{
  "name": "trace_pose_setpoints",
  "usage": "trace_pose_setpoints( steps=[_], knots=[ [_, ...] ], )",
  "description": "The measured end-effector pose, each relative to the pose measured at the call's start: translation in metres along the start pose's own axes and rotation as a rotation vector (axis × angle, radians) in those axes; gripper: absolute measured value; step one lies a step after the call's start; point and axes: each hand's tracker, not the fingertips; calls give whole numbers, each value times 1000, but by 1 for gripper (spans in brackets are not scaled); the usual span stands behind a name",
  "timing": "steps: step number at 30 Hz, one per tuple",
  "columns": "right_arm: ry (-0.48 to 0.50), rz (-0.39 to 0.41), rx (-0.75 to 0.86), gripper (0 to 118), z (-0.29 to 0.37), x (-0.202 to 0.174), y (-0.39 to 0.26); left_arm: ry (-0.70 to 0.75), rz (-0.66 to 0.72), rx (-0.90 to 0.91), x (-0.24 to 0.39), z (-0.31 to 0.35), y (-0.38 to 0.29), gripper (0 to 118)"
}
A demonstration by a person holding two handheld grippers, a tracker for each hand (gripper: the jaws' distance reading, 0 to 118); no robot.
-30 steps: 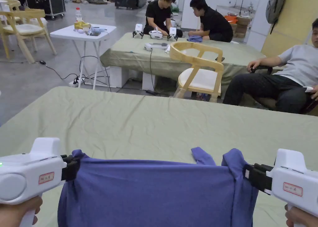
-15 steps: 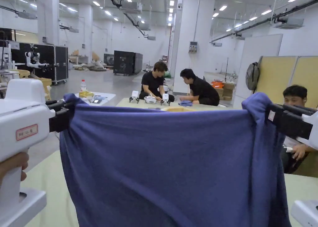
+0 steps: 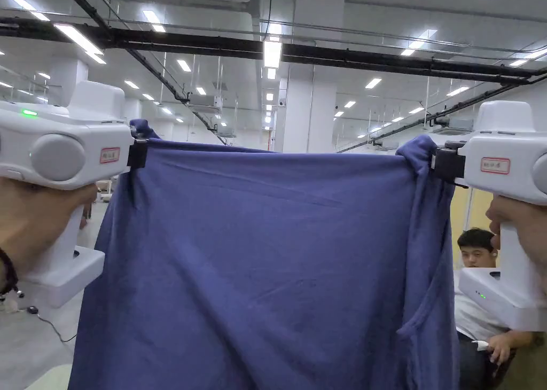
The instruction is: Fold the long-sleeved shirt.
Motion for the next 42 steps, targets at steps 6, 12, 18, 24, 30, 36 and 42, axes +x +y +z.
trace_pose_setpoints(
  steps=[6,12,18,24,30,36,42],
  knots=[
    [-80,-5,-7,11,-94,5,3,46,-33,4,14,-84,8,2],
    [-128,10,4,11,-180,7,-1,92,-69,-6,26,-171,-3,2],
    [-145,9,29,11,-242,10,3,135,-48,21,32,-230,-8,2],
    [-151,14,11,11,-271,16,-30,133,-61,8,40,-259,-40,2],
    [-74,-16,-129,11,-264,16,-137,64,-38,-131,50,-251,-136,2],
    [10,-38,-312,11,-209,5,-272,2,-13,-323,57,-187,-263,2],
    [121,-110,-541,11,-112,-6,-402,-67,27,-555,58,-73,-381,2]
  ],
)
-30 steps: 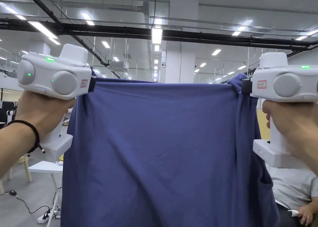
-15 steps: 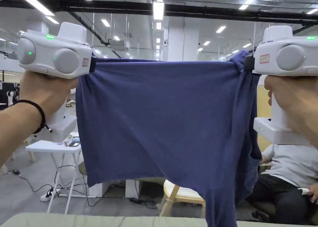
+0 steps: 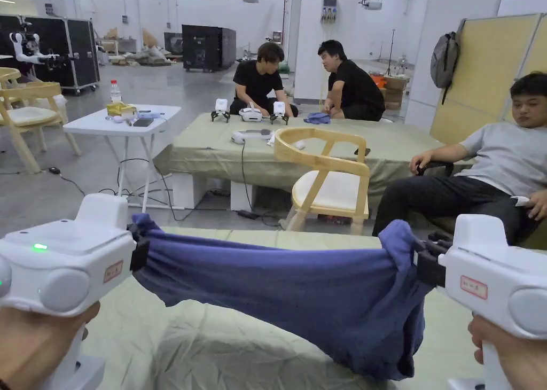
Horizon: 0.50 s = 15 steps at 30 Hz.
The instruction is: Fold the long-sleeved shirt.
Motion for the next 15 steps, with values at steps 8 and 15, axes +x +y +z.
trace_pose_setpoints(
  steps=[8,15],
  knots=[
    [42,-38,-290,11,80,-16,-177,-77,81,-248,8,86,-169,2],
    [67,7,-457,11,157,-36,-264,-117,54,-399,8,155,-248,2]
  ],
)
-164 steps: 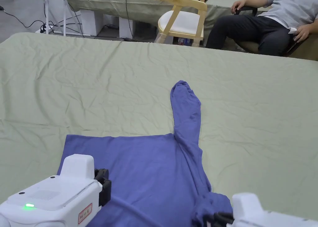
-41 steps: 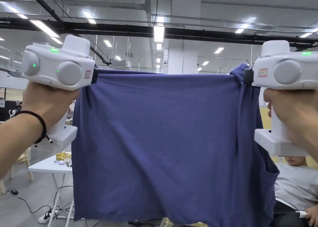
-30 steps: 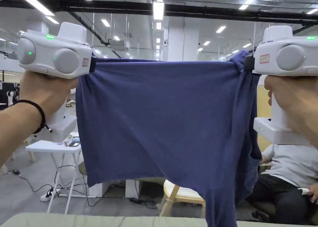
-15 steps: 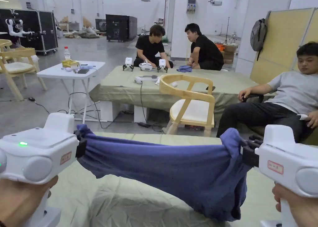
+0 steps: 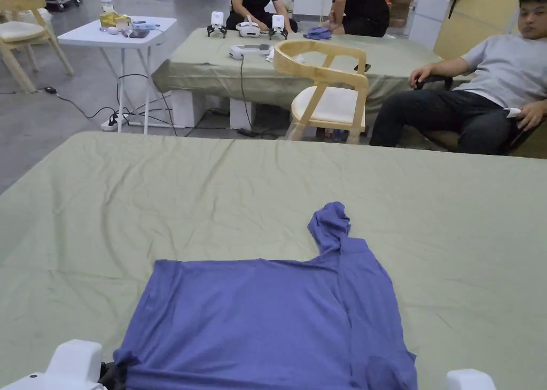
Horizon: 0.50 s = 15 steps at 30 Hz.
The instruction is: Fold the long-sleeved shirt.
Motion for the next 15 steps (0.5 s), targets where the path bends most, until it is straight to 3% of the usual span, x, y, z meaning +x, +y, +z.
trace_pose_setpoints(
  steps=[10,13,14,15],
  knots=[
    [-5,20,-153,11,4,-13,-64,-19,-2,-217,9,12,-69,4],
    [-14,24,-184,15,-6,-15,-64,-25,21,-259,13,1,-71,18],
    [-18,25,-198,15,-8,-15,-64,-27,30,-270,13,-1,-72,18],
    [-24,16,-213,25,-9,-14,-65,-32,45,-285,12,-3,-73,38]
  ],
)
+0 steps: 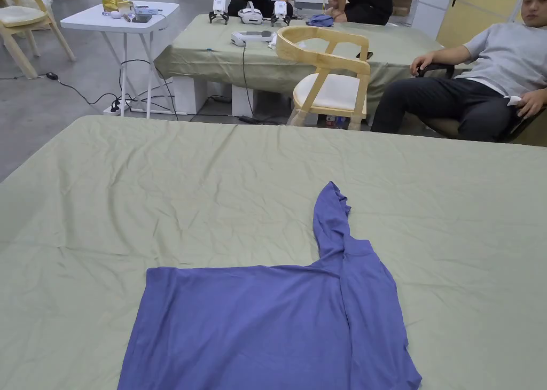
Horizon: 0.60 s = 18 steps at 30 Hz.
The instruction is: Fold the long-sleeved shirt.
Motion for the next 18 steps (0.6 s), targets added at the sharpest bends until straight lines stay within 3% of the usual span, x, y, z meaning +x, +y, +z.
trace_pose_setpoints(
  steps=[1,2,3,8,12,15,16,17,18],
  knots=[
    [-5,-12,-5,46,2,1,-1,-4,12,-9,-1,0,-1,73],
    [-6,-21,-5,64,6,3,-1,-3,17,-10,1,2,-5,91],
    [-8,-31,5,74,15,5,0,8,24,2,1,8,-7,98],
    [-6,-134,234,75,62,11,28,51,54,234,16,50,16,95],
    [26,-148,405,75,79,-8,72,-24,78,367,50,67,62,92],
    [31,-153,417,74,76,-24,93,-42,80,378,72,64,88,71],
    [51,-155,425,64,71,-28,96,-46,81,379,78,62,93,47],
    [65,-151,429,44,66,-31,96,-65,85,389,81,59,94,21],
    [81,-136,420,14,60,-34,94,-73,83,390,86,54,95,2]
  ],
)
